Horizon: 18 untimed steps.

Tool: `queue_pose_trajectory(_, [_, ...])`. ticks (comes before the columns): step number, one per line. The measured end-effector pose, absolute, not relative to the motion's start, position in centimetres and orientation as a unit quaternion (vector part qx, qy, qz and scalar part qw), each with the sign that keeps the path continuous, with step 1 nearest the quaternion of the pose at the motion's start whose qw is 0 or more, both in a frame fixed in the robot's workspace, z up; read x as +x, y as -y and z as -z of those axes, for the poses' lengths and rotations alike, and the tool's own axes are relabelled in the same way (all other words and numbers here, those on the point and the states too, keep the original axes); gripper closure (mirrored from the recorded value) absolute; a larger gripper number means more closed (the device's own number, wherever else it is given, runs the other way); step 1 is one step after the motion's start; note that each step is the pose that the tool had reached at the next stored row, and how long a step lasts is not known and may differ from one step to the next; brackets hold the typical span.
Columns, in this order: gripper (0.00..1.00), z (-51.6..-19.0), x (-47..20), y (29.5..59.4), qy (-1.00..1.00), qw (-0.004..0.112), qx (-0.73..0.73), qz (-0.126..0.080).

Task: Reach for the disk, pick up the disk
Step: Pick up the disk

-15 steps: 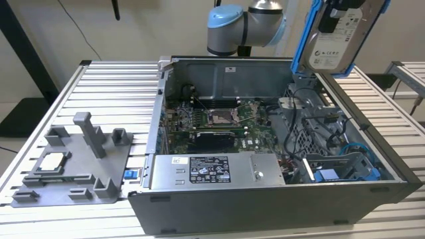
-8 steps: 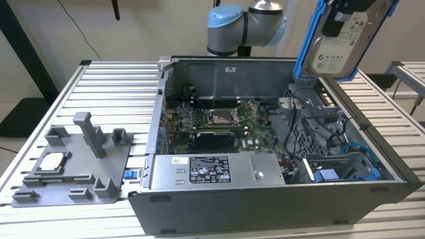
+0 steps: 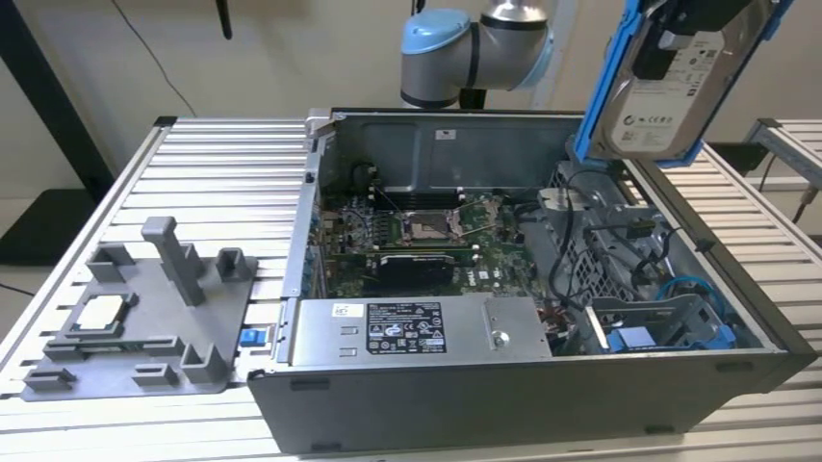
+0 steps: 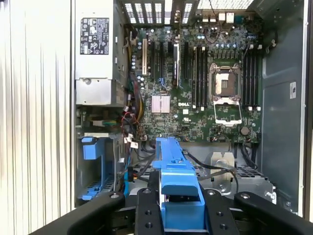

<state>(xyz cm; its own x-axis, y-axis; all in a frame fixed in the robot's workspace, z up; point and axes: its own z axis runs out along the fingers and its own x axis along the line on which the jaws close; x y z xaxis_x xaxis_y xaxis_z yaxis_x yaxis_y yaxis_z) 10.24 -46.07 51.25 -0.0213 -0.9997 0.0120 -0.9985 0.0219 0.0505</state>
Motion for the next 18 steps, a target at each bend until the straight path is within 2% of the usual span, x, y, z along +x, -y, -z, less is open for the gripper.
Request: queue_pose_trajectory(18, [1.00,-51.1,10.2,50.4,0.714,0.022,0.699,0.014])
